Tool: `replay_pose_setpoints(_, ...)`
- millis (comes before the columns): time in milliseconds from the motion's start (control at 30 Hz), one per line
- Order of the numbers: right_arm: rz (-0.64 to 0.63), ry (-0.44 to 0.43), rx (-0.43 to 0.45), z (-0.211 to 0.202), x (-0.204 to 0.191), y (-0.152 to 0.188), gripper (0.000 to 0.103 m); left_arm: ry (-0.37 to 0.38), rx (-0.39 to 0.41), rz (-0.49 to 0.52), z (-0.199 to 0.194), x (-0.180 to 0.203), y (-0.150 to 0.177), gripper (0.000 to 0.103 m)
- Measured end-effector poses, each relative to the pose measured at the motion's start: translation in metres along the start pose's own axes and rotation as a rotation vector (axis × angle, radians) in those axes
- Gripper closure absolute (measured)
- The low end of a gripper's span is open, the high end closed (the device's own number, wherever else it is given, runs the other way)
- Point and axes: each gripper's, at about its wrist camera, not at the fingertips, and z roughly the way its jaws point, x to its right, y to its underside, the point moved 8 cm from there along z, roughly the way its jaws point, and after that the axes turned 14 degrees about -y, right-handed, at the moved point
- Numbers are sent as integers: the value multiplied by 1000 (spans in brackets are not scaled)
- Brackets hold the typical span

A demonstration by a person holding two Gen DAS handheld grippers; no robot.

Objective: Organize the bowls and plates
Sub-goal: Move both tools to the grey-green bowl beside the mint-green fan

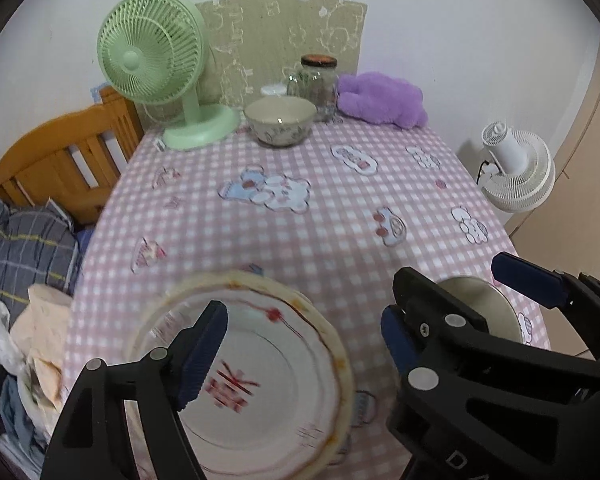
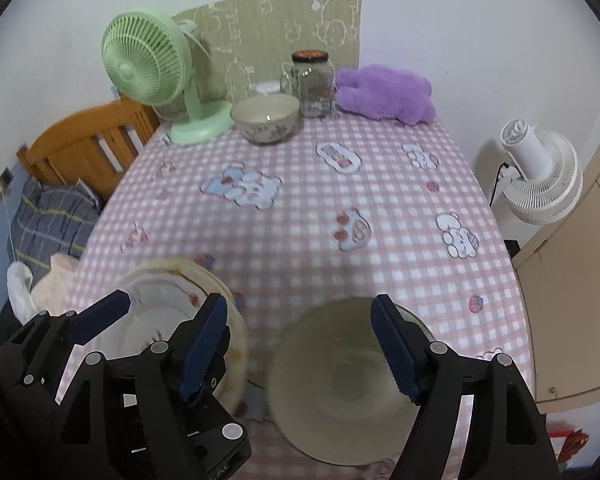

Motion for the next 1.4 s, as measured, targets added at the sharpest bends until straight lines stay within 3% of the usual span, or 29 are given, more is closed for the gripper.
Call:
replay_pose_setpoints(200, 60, -2, 50, 4, -17, -27, 22, -12, 33, -2, 1, -24, -30, 22)
replay_pose_setpoints(600, 15, 10, 92, 26, -24, -96, 19, -69, 61, -38, 28, -38, -95, 21)
replay_pose_setpoints(1200, -16, -54, 86, 118, 30, -212, 16, -199, 59, -73, 120, -17, -204, 19)
replay_pose_setpoints(1400, -16, -59, 109, 153, 45, -241, 16, -271, 64, -98, 154, -17, -227, 28)
